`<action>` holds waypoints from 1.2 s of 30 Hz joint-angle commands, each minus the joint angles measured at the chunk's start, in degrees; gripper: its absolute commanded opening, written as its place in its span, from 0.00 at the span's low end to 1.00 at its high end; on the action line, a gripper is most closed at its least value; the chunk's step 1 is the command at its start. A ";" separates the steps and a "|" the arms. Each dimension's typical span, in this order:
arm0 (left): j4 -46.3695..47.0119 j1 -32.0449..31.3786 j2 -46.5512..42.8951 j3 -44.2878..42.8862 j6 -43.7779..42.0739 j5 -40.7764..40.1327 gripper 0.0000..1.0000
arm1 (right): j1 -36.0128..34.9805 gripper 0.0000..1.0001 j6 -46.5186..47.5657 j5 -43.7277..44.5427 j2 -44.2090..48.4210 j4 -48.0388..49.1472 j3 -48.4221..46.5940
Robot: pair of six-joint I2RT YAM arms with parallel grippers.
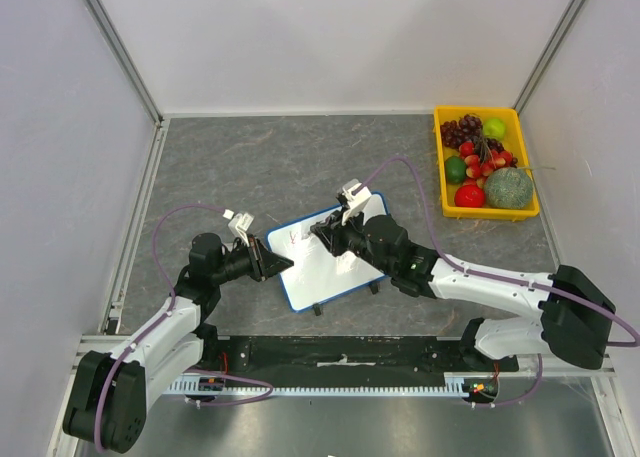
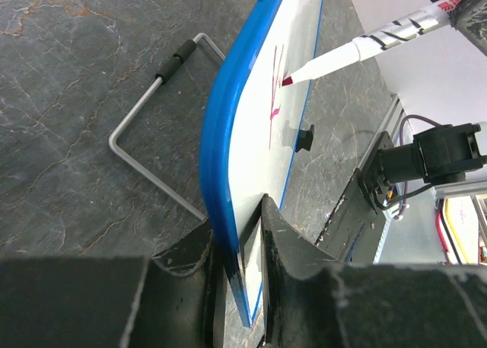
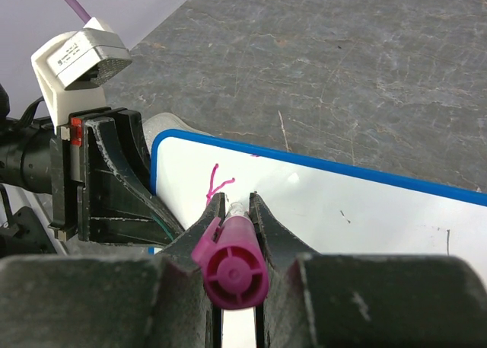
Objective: Write a sentence on the whiteboard
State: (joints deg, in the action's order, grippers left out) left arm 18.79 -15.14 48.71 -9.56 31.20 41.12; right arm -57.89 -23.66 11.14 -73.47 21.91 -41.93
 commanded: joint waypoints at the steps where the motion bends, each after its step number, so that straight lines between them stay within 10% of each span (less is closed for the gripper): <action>1: 0.55 0.28 -0.28 0.25 -4.66 -2.28 0.02 | 0.23 0.00 -0.69 -0.42 -0.88 2.61 -1.66; 36: 0.55 0.20 -0.46 0.33 -4.66 -2.28 0.02 | 1.20 0.00 -0.16 2.58 0.61 1.55 -2.01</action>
State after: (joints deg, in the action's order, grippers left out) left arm 18.79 -15.14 48.69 -9.56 31.20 41.08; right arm -57.34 -24.10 13.85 -73.43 21.93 -42.15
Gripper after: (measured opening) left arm 0.258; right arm 0.198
